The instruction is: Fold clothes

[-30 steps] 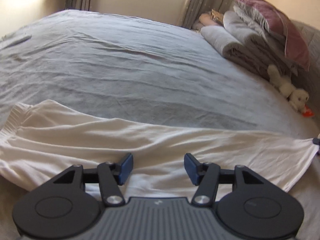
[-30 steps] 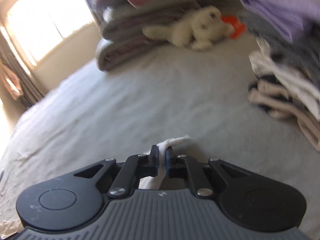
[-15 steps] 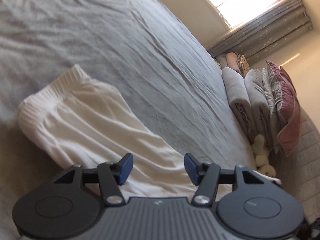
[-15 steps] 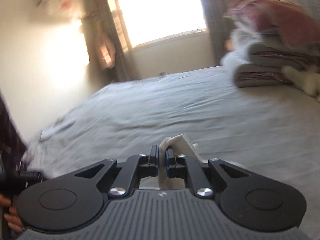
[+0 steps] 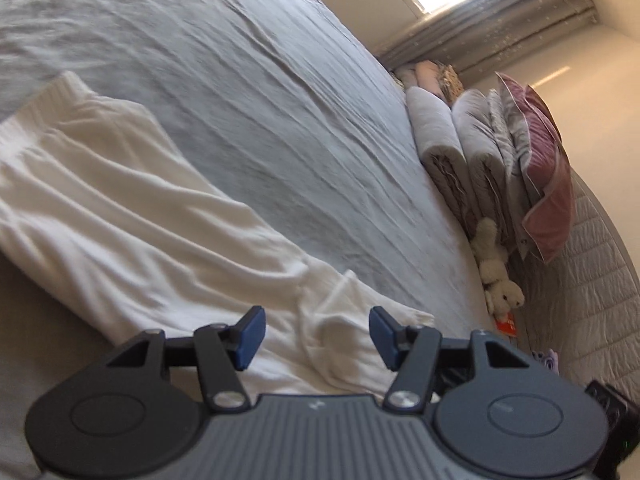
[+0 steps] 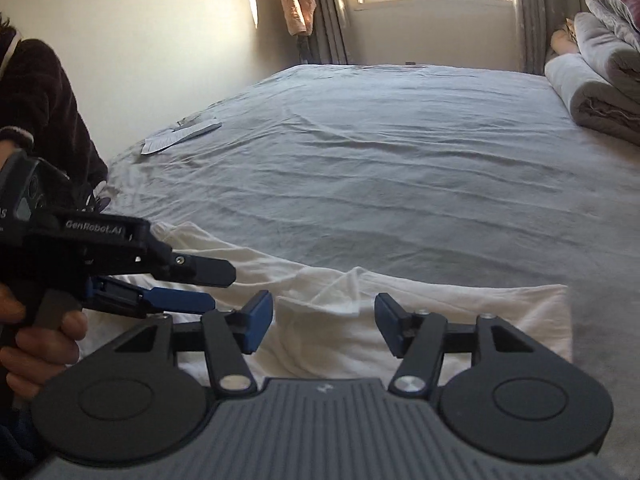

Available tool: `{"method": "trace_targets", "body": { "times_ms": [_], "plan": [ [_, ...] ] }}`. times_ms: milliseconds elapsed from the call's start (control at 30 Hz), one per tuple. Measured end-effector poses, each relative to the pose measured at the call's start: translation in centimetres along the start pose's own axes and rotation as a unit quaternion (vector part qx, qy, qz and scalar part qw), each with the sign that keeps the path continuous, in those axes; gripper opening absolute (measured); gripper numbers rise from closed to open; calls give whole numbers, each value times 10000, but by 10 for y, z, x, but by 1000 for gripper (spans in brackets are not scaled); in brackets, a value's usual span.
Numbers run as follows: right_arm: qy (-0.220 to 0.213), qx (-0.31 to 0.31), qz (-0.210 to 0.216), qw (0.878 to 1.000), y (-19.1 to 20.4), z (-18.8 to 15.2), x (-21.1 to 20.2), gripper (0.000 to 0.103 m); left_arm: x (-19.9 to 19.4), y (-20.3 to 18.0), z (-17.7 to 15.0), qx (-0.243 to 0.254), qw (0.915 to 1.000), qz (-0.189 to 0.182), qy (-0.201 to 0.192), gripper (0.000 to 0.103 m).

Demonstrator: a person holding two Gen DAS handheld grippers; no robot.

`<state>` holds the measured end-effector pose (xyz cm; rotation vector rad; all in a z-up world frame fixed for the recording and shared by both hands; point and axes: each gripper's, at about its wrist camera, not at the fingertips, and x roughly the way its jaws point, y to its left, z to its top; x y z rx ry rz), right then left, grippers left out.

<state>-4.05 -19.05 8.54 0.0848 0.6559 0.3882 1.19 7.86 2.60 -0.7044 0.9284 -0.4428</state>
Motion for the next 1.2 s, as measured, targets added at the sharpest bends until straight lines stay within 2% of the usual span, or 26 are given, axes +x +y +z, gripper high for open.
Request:
{"method": "trace_targets", "body": {
  "times_ms": [67, 133, 200, 267, 333, 400, 600, 733, 833, 933, 1000, 1100, 1200],
  "plan": [
    [10, 150, -48, 9999, -24, -3, 4, 60, 11, -12, -5, 177, 9998, -33, 83, 59],
    [283, 577, 112, 9979, -32, -10, 15, 60, 23, -22, -9, 356, 9992, 23, 166, 59],
    [538, 965, 273, 9935, -39, -16, 26, 60, 30, -27, -12, 448, 9985, 273, 153, 59],
    [593, 958, 451, 9926, -35, -14, 30, 60, 34, -29, -14, 506, 9971, 556, 93, 59],
    [648, 919, 687, 9913, -32, -10, 36, 60, 33, -25, -12, 460, 9966, 677, 47, 59],
    [689, 848, 950, 9895, -27, -5, 44, 60, 30, -16, -7, 185, 9977, 655, -21, 59],
    [443, 404, 1256, 9903, -2, 13, 70, 60, 8, 12, 10, -619, 9966, 436, -333, 59],
    [88, 175, 1447, 9893, 12, 19, 71, 60, -2, 25, 20, -947, 9938, 363, -453, 59],
    [106, -85, 1327, 9911, 11, 18, 59, 60, 0, 25, 20, -1068, 9935, 199, -346, 59],
    [264, -820, 953, 9917, 17, 10, 41, 60, 6, 16, 16, -897, 9956, 166, -222, 59],
    [324, -1379, 790, 9868, 23, 2, 28, 60, 13, 10, 12, -772, 9969, 123, -73, 59],
    [295, -2176, 741, 9728, 45, -18, 27, 60, 25, 2, 7, -592, 9981, 124, 114, 59],
    [472, -2621, 719, 9612, 60, -32, 39, 51, 31, 0, 4, -556, 9980, 250, 134, 59]
  ]
}}
